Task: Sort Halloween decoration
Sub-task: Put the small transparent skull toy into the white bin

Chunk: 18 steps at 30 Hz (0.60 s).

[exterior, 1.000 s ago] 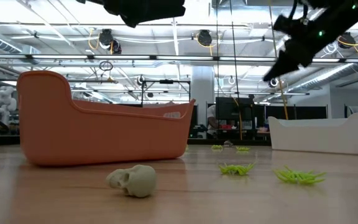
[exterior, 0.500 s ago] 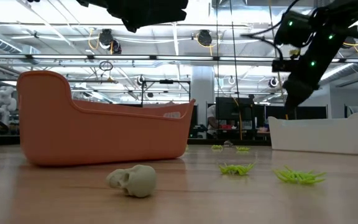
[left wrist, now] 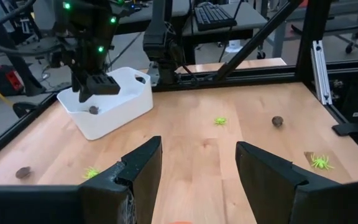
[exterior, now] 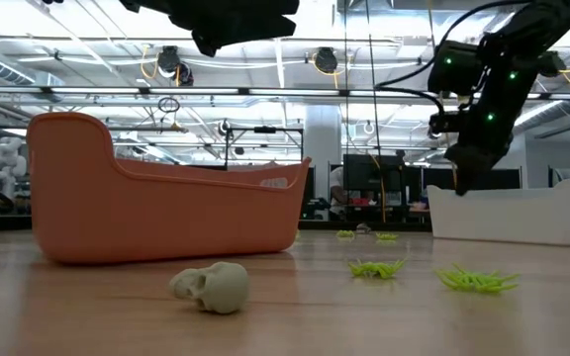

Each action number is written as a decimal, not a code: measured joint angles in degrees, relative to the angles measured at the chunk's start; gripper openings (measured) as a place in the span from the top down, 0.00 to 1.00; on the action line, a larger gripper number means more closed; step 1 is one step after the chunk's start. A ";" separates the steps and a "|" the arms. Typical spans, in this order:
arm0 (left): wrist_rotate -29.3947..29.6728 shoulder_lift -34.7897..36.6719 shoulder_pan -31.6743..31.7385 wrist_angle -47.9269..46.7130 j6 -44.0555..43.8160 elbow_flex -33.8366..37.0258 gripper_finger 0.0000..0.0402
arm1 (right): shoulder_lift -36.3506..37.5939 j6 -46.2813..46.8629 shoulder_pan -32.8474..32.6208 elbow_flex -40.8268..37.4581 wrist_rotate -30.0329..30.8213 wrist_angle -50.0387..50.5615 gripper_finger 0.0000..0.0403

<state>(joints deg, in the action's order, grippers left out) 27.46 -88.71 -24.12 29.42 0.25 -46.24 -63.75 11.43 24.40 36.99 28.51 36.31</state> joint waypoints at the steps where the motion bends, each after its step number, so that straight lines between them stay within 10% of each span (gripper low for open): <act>1: 0.00 0.00 0.00 -0.18 0.00 0.02 0.48 | 0.60 0.20 -0.13 0.00 -0.08 0.20 0.59; 18: 0.00 0.00 -0.06 -0.60 -1.65 0.02 0.48 | 16.02 3.83 -26.79 0.07 -18.77 6.43 0.59</act>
<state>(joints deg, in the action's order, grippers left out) 27.46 -88.71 -24.18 28.82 -1.40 -46.22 -47.73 15.26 -2.39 37.06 9.74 42.74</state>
